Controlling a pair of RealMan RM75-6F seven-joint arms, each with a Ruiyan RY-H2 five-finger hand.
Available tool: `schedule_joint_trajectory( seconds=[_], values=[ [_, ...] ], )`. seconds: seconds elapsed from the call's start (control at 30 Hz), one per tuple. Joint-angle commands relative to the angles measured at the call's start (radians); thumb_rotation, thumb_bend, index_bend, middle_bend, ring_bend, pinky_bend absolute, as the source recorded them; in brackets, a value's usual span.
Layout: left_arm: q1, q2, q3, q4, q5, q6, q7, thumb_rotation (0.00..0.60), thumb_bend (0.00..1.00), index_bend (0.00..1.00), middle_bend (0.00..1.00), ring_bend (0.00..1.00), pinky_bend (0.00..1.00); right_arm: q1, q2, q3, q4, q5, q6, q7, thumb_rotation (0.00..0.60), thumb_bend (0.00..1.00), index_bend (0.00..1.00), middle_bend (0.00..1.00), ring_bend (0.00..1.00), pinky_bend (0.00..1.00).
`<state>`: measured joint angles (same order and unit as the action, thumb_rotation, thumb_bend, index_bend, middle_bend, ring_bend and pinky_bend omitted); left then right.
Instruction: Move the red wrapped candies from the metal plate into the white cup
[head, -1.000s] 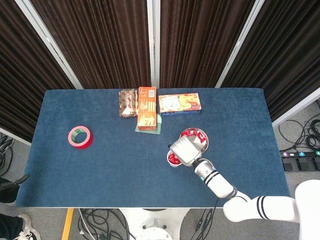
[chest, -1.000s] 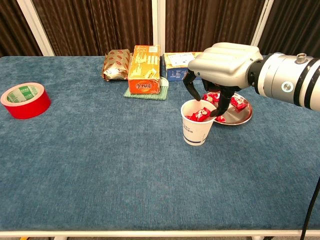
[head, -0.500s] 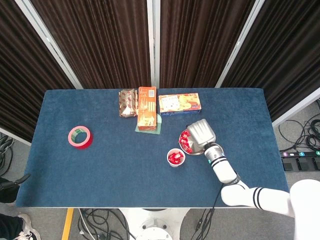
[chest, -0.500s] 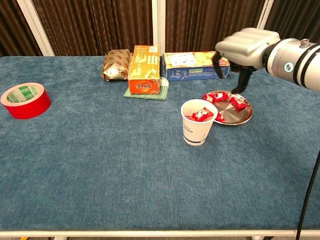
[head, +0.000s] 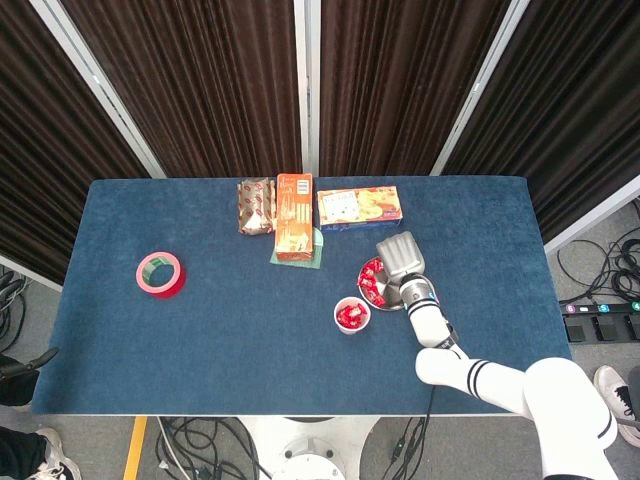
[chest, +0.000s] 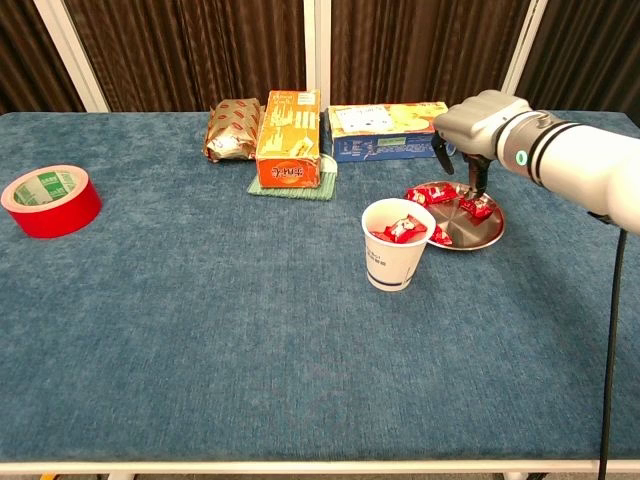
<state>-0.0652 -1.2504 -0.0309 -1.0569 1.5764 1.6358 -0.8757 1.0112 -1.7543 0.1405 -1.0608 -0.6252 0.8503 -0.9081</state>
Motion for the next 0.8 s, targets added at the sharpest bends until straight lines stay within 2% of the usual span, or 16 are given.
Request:
schedule_joint_trajectory(
  seconds=[0.03,0.6,0.8],
  values=[
    [-0.001,0.0,-0.002,0.002,-0.001,0.001,-0.003,0.582,0.12,0.13,0.08,0.03,0.11,0.013,-0.031,0.005,0.043,0.013,-0.022,-0.007,0.6,0.1,0.49,1.0,1.0,1.0],
    [-0.001,-0.013,-0.001,0.035,-0.01,-0.018,-0.024,0.581,0.13,0.13,0.08,0.03,0.11,0.037,-0.088,0.026,0.169,0.049,-0.105,-0.01,0.6,0.1,0.49,1.0,1.0,1.0],
    [-0.003,-0.017,-0.001,0.042,-0.011,-0.021,-0.029,0.579,0.12,0.13,0.08,0.03,0.11,0.04,-0.095,0.024,0.183,0.068,-0.122,-0.024,0.6,0.1,0.48,1.0,1.0,1.0]
  ],
)
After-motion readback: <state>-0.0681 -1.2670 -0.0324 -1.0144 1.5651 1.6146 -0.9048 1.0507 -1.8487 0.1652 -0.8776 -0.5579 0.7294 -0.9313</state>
